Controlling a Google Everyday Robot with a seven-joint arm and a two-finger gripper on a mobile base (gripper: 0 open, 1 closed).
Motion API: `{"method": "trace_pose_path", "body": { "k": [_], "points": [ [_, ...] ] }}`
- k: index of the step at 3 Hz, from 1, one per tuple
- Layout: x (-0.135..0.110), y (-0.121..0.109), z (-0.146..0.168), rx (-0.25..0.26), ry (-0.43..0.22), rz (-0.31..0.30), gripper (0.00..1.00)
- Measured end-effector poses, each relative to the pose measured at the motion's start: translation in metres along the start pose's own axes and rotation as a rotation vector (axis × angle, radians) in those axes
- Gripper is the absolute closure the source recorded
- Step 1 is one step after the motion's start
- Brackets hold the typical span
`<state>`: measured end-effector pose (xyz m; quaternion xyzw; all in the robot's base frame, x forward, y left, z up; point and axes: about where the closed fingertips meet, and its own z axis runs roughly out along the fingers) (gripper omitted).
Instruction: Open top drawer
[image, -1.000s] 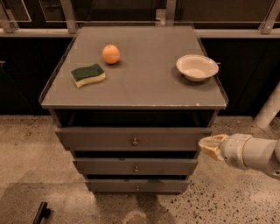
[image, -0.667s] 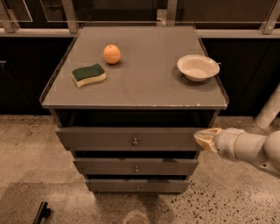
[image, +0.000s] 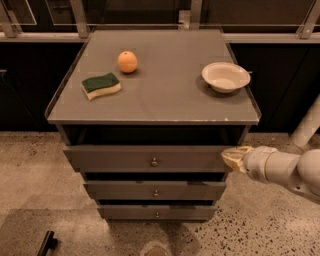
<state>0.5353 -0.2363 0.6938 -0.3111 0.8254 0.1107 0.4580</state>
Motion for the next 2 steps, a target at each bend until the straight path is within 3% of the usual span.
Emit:
{"method": "trace_pose_path", "body": {
  "k": [1, 2],
  "points": [
    [-0.0056, -0.0123, 0.0301, -0.003, -0.015, 0.004, 1.0],
    [-0.0065, -0.0104, 0.0292, -0.003, -0.015, 0.004, 1.0]
  ]
}}
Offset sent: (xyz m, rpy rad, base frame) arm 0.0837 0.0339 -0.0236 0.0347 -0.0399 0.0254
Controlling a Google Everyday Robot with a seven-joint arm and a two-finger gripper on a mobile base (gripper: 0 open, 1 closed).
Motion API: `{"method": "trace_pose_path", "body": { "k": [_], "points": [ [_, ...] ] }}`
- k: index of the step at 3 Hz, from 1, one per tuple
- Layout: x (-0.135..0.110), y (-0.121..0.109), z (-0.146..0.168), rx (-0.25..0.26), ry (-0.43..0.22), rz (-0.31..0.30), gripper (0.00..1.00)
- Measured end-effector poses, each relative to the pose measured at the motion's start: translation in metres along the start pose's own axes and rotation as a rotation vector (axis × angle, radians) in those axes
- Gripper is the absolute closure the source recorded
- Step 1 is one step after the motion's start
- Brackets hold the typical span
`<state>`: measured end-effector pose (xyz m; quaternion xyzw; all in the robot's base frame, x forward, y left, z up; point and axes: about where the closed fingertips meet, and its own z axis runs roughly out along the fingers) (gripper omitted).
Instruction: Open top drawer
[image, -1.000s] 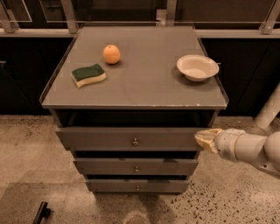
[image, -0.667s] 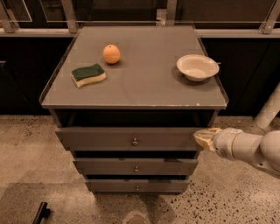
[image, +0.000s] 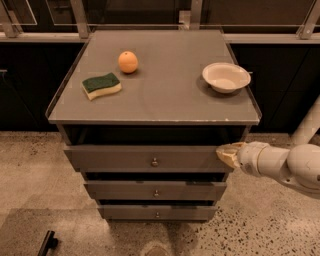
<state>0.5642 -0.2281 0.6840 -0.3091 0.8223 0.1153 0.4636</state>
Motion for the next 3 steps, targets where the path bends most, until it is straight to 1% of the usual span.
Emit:
{"method": "trace_pose_path", "body": {
  "k": [3],
  "points": [
    [-0.0043, 0.0012, 0.0018, 0.013, -0.007, -0.011, 1.0]
  ]
}}
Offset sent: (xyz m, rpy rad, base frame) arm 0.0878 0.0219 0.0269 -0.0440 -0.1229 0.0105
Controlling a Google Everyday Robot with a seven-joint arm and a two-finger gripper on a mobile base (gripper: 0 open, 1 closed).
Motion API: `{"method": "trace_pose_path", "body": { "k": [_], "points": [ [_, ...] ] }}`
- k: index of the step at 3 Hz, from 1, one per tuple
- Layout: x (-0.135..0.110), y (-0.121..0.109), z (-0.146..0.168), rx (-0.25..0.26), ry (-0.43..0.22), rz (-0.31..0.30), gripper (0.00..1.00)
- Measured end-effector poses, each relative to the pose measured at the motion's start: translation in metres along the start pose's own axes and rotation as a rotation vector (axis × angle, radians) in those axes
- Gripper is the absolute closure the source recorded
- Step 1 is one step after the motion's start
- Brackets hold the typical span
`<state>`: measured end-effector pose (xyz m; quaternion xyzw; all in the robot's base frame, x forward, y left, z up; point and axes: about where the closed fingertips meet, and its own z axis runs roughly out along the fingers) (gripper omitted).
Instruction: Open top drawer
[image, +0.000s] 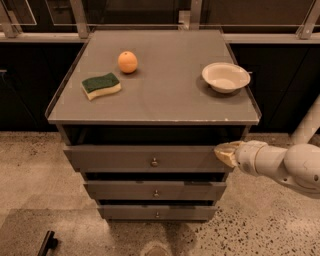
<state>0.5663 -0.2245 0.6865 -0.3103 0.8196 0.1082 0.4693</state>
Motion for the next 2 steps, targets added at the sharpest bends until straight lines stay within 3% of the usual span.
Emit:
{"method": "trace_pose_path", "body": {
  "k": [1, 2],
  "points": [
    [0.0, 0.0, 0.0, 0.0, 0.0, 0.0, 1.0],
    [-0.02, -0.001, -0.01, -0.006, -0.004, -0.028, 1.0]
  ]
}}
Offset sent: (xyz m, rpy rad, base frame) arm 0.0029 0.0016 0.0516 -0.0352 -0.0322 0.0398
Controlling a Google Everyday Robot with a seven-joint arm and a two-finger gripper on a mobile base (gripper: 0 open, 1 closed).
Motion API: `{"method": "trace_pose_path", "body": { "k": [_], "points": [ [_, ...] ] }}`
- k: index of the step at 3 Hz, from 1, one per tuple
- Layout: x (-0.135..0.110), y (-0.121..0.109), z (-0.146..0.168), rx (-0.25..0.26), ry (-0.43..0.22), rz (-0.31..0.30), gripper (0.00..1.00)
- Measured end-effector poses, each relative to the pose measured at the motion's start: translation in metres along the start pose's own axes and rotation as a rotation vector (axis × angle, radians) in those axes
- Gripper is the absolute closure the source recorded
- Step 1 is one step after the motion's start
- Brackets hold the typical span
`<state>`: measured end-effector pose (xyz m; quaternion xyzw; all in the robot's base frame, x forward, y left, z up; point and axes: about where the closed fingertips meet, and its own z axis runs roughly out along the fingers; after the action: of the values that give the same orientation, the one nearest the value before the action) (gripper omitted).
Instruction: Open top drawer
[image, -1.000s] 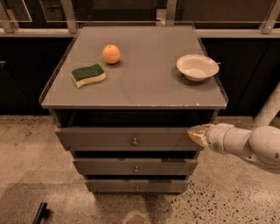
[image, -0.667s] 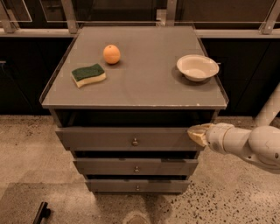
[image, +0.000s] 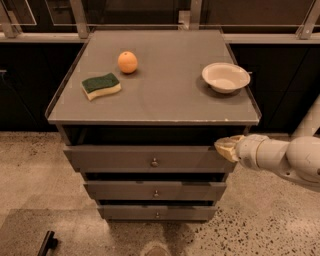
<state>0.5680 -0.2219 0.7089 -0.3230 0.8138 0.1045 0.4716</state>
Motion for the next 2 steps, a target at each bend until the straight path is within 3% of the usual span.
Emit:
{"method": "trace_pose_path", "body": {
  "k": [1, 2],
  "points": [
    [-0.0308, -0.0065, -0.0151, 0.029, -0.012, -0.052, 1.0],
    [-0.032, -0.0064, -0.0156, 0.03, -0.013, -0.053, 1.0]
  ]
}}
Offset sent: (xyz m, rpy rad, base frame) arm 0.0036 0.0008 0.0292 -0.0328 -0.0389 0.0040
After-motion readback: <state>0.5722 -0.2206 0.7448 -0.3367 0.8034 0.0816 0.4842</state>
